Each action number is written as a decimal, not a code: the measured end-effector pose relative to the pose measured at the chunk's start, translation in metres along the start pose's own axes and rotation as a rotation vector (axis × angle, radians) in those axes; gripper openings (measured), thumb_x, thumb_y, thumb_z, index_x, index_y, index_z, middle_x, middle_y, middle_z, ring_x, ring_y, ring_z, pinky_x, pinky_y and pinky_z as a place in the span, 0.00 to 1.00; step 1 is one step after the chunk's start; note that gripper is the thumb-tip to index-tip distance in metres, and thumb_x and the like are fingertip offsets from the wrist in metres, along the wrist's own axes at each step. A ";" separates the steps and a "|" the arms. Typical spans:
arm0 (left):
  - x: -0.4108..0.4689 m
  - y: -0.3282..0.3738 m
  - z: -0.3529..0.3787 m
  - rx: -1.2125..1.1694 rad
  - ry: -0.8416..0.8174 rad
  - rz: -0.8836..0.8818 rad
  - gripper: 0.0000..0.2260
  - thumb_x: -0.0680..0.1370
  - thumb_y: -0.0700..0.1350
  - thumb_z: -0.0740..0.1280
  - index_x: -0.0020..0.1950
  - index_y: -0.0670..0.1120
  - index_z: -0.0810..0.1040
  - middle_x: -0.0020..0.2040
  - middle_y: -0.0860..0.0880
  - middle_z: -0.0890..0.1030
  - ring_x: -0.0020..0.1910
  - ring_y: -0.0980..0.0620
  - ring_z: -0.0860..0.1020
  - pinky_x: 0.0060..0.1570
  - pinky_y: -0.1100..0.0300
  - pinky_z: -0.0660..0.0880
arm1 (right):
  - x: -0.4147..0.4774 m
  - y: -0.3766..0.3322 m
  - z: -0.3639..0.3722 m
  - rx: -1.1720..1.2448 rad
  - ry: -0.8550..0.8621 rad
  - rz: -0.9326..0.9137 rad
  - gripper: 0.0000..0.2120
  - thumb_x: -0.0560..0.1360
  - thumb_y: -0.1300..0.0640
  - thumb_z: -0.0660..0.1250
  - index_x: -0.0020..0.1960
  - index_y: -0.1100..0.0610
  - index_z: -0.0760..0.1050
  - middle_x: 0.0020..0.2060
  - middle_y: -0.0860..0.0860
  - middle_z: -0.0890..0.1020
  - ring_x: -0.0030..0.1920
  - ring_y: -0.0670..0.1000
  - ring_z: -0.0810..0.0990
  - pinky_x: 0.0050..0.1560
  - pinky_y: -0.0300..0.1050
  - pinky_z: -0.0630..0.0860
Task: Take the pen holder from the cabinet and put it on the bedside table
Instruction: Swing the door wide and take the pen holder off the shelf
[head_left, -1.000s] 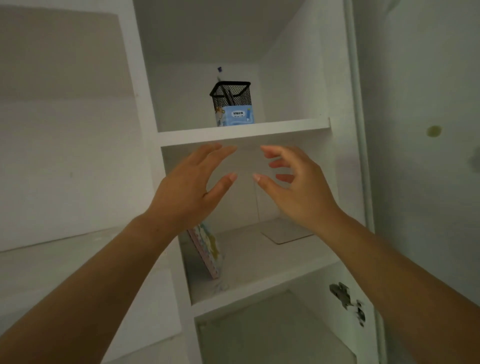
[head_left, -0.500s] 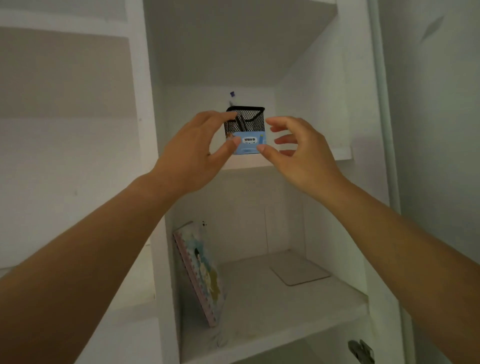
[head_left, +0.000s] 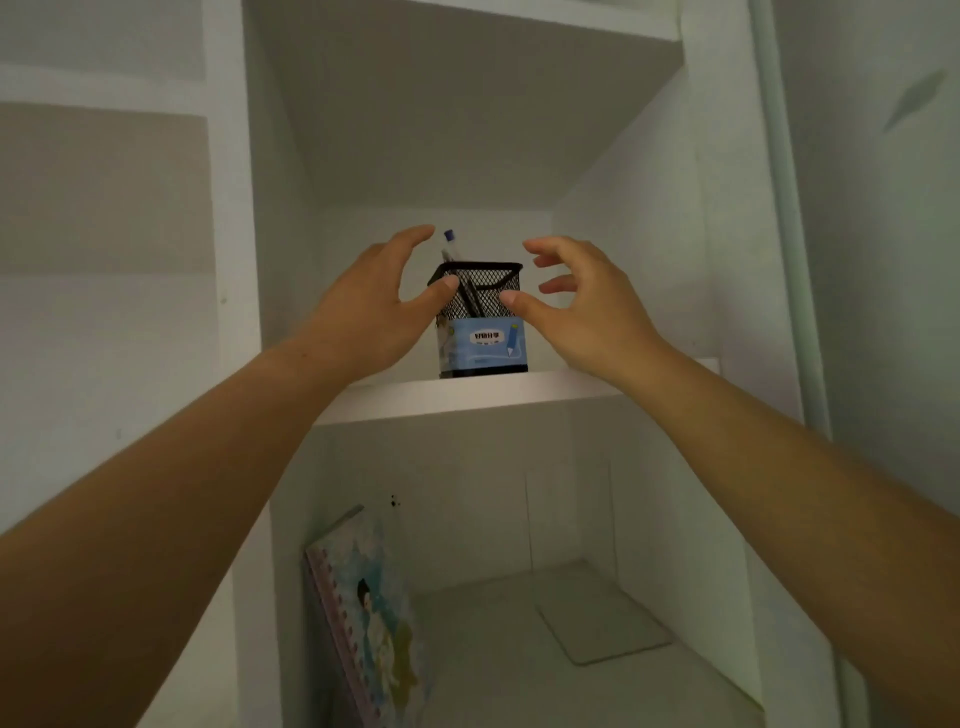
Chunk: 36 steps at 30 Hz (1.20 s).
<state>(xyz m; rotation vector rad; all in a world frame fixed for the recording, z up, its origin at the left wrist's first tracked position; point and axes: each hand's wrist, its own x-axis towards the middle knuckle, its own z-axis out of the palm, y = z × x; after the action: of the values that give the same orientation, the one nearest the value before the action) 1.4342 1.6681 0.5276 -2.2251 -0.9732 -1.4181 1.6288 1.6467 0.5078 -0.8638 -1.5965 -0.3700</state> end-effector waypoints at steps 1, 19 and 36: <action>0.005 0.000 0.000 -0.002 -0.005 -0.012 0.25 0.77 0.57 0.58 0.72 0.54 0.58 0.70 0.46 0.66 0.66 0.47 0.66 0.59 0.57 0.63 | 0.005 0.000 0.001 0.000 -0.016 -0.002 0.25 0.71 0.49 0.69 0.66 0.52 0.67 0.60 0.51 0.72 0.51 0.47 0.74 0.43 0.28 0.67; 0.003 -0.012 0.007 -0.310 -0.056 -0.109 0.23 0.76 0.59 0.56 0.71 0.60 0.59 0.69 0.53 0.67 0.65 0.55 0.68 0.57 0.61 0.63 | 0.027 0.003 0.025 0.052 -0.153 -0.074 0.24 0.65 0.54 0.75 0.59 0.52 0.72 0.52 0.48 0.76 0.52 0.46 0.74 0.50 0.36 0.73; 0.005 -0.015 0.008 -0.346 -0.007 -0.100 0.22 0.77 0.58 0.56 0.70 0.59 0.62 0.68 0.52 0.69 0.64 0.55 0.68 0.55 0.60 0.64 | 0.033 -0.009 0.019 -0.037 -0.183 -0.080 0.16 0.67 0.55 0.74 0.53 0.52 0.74 0.48 0.46 0.78 0.48 0.43 0.75 0.44 0.28 0.70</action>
<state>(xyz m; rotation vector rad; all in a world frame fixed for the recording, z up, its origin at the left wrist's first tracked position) 1.4305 1.6854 0.5269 -2.4522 -0.9097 -1.7379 1.6091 1.6639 0.5365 -0.8847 -1.8020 -0.3871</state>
